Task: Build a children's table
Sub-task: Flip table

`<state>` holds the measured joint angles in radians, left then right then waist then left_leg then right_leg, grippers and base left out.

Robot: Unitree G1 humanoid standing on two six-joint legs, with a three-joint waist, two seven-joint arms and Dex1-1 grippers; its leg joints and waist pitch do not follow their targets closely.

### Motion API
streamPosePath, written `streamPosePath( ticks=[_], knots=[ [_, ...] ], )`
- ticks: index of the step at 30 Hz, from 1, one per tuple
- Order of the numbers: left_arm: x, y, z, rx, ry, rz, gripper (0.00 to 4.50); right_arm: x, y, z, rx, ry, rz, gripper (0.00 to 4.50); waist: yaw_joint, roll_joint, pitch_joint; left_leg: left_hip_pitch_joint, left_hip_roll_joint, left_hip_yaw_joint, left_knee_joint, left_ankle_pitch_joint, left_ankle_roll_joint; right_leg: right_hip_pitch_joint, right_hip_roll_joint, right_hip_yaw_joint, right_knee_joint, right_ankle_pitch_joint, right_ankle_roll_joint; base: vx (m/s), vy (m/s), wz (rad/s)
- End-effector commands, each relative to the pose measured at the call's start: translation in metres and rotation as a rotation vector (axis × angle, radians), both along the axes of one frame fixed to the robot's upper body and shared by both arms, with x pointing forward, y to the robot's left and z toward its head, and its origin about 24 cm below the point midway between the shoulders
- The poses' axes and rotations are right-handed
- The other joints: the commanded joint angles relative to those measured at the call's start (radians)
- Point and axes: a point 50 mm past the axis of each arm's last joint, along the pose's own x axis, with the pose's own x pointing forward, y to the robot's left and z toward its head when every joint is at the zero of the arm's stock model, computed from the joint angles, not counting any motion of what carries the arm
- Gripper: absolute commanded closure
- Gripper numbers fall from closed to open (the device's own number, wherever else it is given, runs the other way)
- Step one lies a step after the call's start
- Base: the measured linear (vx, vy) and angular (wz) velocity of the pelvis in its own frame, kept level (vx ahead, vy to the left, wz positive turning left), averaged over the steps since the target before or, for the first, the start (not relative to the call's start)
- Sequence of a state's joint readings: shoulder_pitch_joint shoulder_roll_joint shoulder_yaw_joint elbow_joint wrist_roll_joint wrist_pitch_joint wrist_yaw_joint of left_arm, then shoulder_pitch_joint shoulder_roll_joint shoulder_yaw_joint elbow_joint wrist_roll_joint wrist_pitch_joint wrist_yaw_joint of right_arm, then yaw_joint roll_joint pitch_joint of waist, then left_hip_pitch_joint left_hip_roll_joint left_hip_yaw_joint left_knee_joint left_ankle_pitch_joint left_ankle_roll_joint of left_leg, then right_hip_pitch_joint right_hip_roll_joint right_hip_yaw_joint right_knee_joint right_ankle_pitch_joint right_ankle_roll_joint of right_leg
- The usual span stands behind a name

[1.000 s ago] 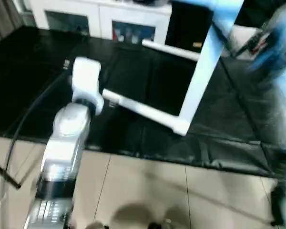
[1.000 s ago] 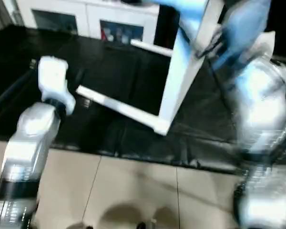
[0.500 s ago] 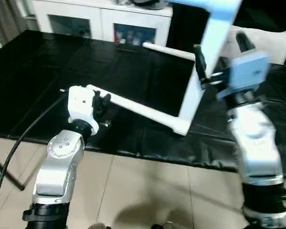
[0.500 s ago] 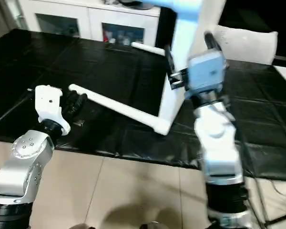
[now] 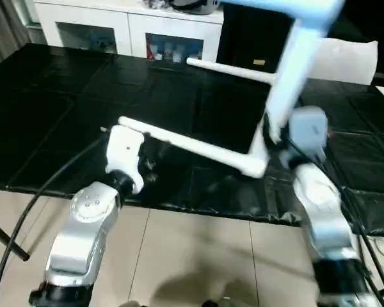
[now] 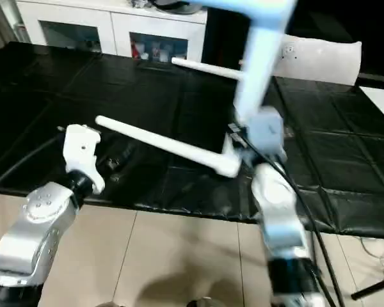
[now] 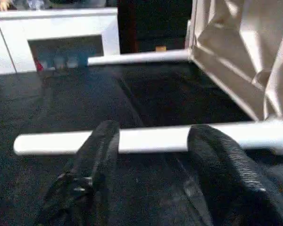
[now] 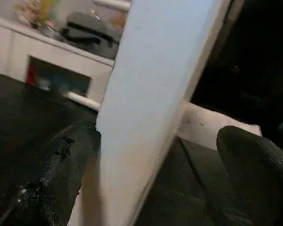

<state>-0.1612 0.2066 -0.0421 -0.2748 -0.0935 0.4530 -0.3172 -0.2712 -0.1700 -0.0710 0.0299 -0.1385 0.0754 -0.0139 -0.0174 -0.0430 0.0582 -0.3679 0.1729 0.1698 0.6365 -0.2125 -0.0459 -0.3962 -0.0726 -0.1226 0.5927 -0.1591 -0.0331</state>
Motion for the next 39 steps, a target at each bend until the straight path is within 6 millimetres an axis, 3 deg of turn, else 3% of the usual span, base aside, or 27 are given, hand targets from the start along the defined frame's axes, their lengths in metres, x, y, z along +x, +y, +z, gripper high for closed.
streamPosePath(
  ticks=[1, 3, 5, 7, 8, 15, 16, 18, 20, 28, 29, 31, 35, 39],
  knots=[
    [-0.001, -0.003, 0.004, -0.014, -0.009, -0.015, 1.51, -0.006, -0.016, 0.006, 0.008, -0.028, -0.043, 0.00, -0.005, 0.016, -0.056, 0.019, 0.049, -0.034, -0.087, -0.382, -0.005, 0.026, -0.073, 0.052, -0.110, -0.542, 0.015, 0.000, 0.000, 0.00],
    [-0.003, -0.004, 0.002, -0.016, -0.001, -0.030, 1.38, -0.019, -0.030, 0.008, -0.004, -0.042, -0.087, 0.00, -0.007, 0.014, -0.056, 0.013, 0.050, -0.035, -0.089, -0.366, 0.000, 0.030, -0.073, 0.053, -0.108, -0.532, 0.014, 0.000, 0.000, 0.00],
    [-0.003, -0.005, 0.002, -0.016, 0.000, -0.033, 1.23, -0.021, -0.032, 0.008, -0.008, -0.043, -0.095, 0.00, -0.004, 0.012, -0.058, 0.014, 0.051, -0.033, -0.090, -0.351, 0.005, 0.028, -0.073, 0.057, -0.104, -0.509, 0.007, 0.000, 0.000, 0.00],
    [-0.003, -0.006, 0.003, -0.011, -0.005, -0.051, 1.09, -0.027, -0.038, 0.008, -0.008, -0.046, -0.129, 0.00, -0.009, 0.012, -0.061, 0.004, 0.052, -0.035, -0.091, -0.332, 0.010, 0.035, -0.073, 0.057, -0.098, -0.481, -0.003, 0.000, 0.000, 0.00],
    [-0.004, -0.008, 0.003, -0.011, -0.009, -0.066, 1.00, -0.029, -0.038, 0.005, 0.020, -0.035, -0.122, 0.00, -0.009, 0.013, -0.060, 0.007, 0.050, -0.032, -0.090, -0.325, 0.015, 0.032, -0.073, 0.059, -0.099, -0.479, -0.005, 0.000, 0.000, 0.00],
    [-0.003, -0.011, 0.004, -0.006, -0.011, -0.081, 0.55, -0.021, -0.014, 0.005, 0.083, -0.036, 0.015, 0.00, -0.012, 0.014, -0.061, 0.004, 0.050, -0.030, -0.089, -0.301, 0.031, 0.034, -0.072, 0.057, -0.101, -0.482, -0.018, 0.000, 0.000, 0.00],
    [-0.002, -0.011, 0.004, -0.008, -0.012, -0.079, 0.41, -0.019, -0.010, 0.008, 0.083, -0.049, 0.030, 0.00, -0.012, 0.009, -0.061, 0.006, 0.052, -0.030, -0.090, -0.301, 0.030, 0.031, -0.071, 0.057, -0.101, -0.479, -0.020, 0.000, 0.000, 0.00],
    [-0.002, -0.011, 0.005, -0.006, -0.015, -0.077, 0.27, -0.017, -0.005, 0.010, 0.084, -0.059, 0.051, 0.00, -0.008, 0.013, -0.061, 0.007, 0.054, -0.030, -0.091, -0.297, 0.026, 0.032, -0.072, 0.059, -0.097, -0.467, -0.028, 0.000, 0.000, 0.00],
    [-0.002, -0.011, 0.005, -0.004, -0.017, -0.076, 0.12, -0.017, -0.002, 0.011, 0.091, -0.068, 0.064, 0.00, -0.007, 0.007, -0.060, 0.007, 0.055, -0.029, -0.093, -0.295, 0.022, 0.033, -0.073, 0.061, -0.094, -0.454, -0.031, 0.000, 0.000, 0.00],
    [-0.004, -0.010, 0.003, -0.006, -0.012, -0.069, 0.06, -0.017, 0.012, 0.012, 0.078, -0.082, 0.104, 0.00, -0.006, 0.008, -0.059, 0.007, 0.054, -0.028, -0.094, -0.293, 0.016, 0.033, -0.074, 0.064, -0.095, -0.459, -0.027, 0.000, 0.000, 0.00],
    [-0.003, -0.011, 0.004, -0.010, -0.011, -0.071, 0.06, -0.012, 0.017, 0.008, 0.075, -0.058, 0.103, 0.00, -0.004, 0.015, -0.059, 0.007, 0.054, -0.030, -0.094, -0.296, 0.013, 0.033, -0.075, 0.064, -0.095, -0.466, -0.027, 0.000, 0.000, 0.00],
    [-0.002, -0.013, 0.005, -0.013, -0.013, -0.078, 0.06, -0.003, 0.020, 0.003, 0.061, -0.019, 0.075, 0.00, -0.008, 0.011, -0.058, 0.007, 0.053, -0.029, -0.094, -0.304, 0.011, 0.032, -0.074, 0.063, -0.097, -0.474, -0.029, 0.000, 0.000, 0.00],
    [-0.001, -0.018, 0.006, -0.009, -0.017, -0.113, 0.06, 0.016, 0.023, -0.001, 0.111, 0.002, 0.001, 0.00, -0.015, 0.019, -0.059, 0.013, 0.050, -0.031, -0.091, -0.341, -0.005, 0.028, -0.074, 0.060, -0.099, -0.494, -0.036, 0.000, 0.000, 0.00],
    [0.000, -0.021, 0.007, -0.001, -0.019, -0.121, 0.06, 0.030, 0.029, -0.002, 0.156, 0.006, -0.011, 0.00, -0.013, 0.022, -0.065, 0.010, 0.054, -0.031, -0.093, -0.313, -0.009, 0.033, -0.073, 0.063, -0.087, -0.409, -0.059, 0.000, 0.000, 0.00]
  ],
)
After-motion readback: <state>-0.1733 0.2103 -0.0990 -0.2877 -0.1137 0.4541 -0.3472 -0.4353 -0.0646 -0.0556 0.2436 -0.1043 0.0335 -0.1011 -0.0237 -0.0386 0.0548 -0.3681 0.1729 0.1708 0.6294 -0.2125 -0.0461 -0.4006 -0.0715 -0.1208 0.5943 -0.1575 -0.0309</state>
